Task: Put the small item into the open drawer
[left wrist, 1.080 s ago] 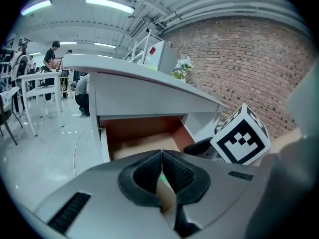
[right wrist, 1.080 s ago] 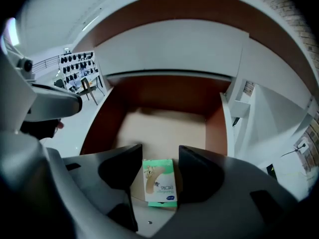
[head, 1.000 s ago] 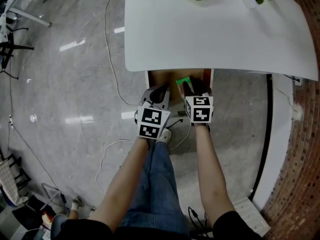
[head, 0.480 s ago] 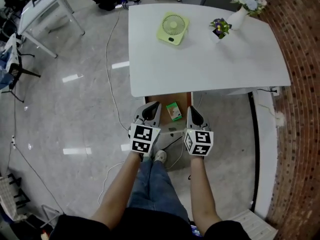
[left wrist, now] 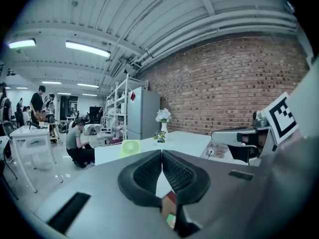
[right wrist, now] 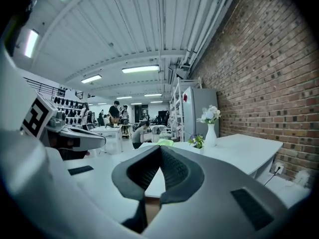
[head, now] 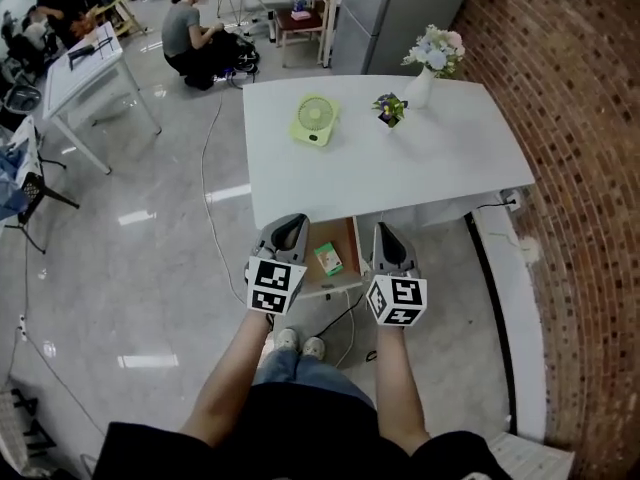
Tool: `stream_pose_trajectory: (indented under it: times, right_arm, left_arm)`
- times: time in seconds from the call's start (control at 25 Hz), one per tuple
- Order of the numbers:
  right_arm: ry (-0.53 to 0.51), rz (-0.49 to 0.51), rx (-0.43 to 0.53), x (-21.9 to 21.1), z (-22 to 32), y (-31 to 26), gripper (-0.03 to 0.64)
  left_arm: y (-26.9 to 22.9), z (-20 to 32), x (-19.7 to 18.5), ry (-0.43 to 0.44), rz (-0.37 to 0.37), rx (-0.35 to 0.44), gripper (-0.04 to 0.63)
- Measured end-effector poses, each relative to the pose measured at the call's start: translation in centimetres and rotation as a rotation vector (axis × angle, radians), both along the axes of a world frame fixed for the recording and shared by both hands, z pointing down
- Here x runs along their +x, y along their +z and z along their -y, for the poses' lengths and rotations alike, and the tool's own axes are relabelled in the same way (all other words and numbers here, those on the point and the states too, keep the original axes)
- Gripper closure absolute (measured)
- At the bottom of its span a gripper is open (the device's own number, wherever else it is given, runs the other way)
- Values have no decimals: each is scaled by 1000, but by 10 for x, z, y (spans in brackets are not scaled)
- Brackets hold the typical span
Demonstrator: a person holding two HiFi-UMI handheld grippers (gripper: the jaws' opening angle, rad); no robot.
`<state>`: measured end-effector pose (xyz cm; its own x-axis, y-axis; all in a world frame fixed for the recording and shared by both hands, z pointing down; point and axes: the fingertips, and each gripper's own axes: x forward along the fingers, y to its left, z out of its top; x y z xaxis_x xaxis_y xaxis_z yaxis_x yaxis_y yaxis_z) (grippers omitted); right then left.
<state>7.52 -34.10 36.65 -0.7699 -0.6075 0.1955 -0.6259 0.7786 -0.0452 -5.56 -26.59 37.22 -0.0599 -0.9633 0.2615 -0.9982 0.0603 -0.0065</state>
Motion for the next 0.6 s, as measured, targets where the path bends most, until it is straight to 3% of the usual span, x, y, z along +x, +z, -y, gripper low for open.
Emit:
stream_pose_trajectory:
  times: [0.32,0.6]
  right_arm:
    - [57,31,80,35,-1,-40,617]
    - [67,31,98,39,-5,-42,618]
  left_arm:
    - [-43,-6,11,19,34,87,572]
    - [-48,0,9,26,44,93,572]
